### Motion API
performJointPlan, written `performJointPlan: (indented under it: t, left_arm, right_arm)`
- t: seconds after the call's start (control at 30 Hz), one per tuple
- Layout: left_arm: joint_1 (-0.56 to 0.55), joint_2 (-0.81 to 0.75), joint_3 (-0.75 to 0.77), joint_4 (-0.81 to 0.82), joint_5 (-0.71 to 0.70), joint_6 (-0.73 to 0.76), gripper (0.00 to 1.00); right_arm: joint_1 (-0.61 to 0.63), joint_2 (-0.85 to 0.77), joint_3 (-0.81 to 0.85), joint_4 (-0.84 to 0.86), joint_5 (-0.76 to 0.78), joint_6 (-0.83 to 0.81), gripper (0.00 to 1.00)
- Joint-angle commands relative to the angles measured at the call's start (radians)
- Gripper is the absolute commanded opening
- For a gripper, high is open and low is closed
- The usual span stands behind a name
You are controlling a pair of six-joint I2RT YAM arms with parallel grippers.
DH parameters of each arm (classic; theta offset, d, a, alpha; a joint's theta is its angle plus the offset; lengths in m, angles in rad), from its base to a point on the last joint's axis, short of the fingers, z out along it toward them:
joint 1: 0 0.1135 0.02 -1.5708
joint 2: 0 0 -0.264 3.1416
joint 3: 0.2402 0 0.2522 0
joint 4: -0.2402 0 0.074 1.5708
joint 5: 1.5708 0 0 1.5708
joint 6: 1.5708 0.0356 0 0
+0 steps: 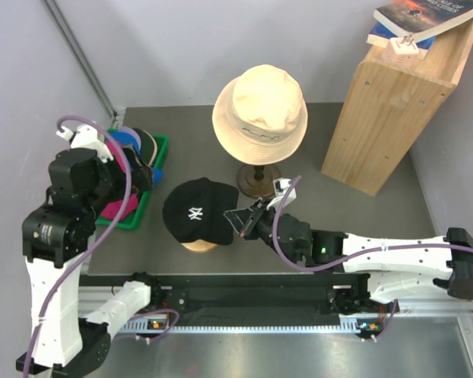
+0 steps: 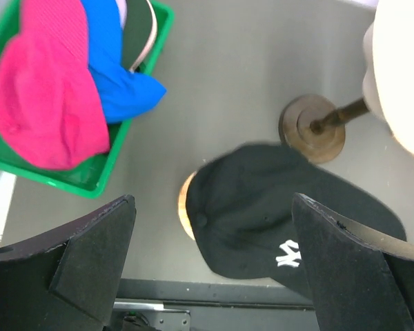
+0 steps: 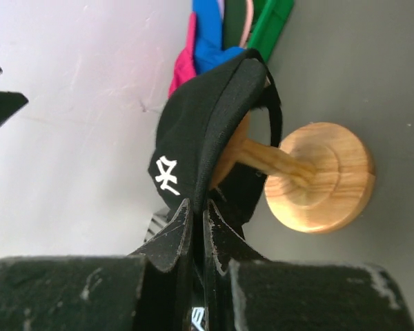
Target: Stack the hats
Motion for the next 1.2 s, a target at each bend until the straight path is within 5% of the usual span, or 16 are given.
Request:
performJointPlan:
  t: [0.0,0.23,0.33,0.37,0.47,0.53,1.0,1.17]
  left_arm:
    - [-0.002,-0.028,-0.101,0.121,0.071,-0.002,0.99]
    - [0.000,-0.083,-0.324,0.223,0.198,-0.054,0.99]
    - [0.000,-0.117,-0.427,0.286,0.257,-0.105,0.99]
    - [-0.002,-0.123,-0.448,0.299,0.266,-0.114,0.99]
    - [-0.002,-0.132,-0.472,0.311,0.243,-0.119,0.99]
    - [0.000,-0.120,-0.465,0.309,0.214,-0.105,0.99]
    - [-0.002,-0.017,-0.406,0.357,0.159,-0.044,0.99]
    - [0.000,0.044,-0.344,0.325,-0.078,0.022,0.99]
  right_arm:
    - [-0.034,-0.021,-0.026,0.038,0.008,0.048,0.00]
    - [-0.059,0.006,-0.033,-0.031,-0.004,0.091,0.07]
    - [-0.062,0.001,-0.040,-0.089,0.008,0.111,0.27]
    - [-0.063,-0.005,-0.039,-0.110,0.013,0.120,0.45]
    - [-0.062,-0.030,-0.043,-0.182,0.033,0.134,0.77]
    - [-0.063,-0.048,-0.054,-0.212,0.039,0.145,0.87]
    - [-0.080,-0.059,-0.011,-0.310,0.079,0.057,0.98]
    - [-0.097,-0.085,0.013,-0.359,0.111,0.019,0.97]
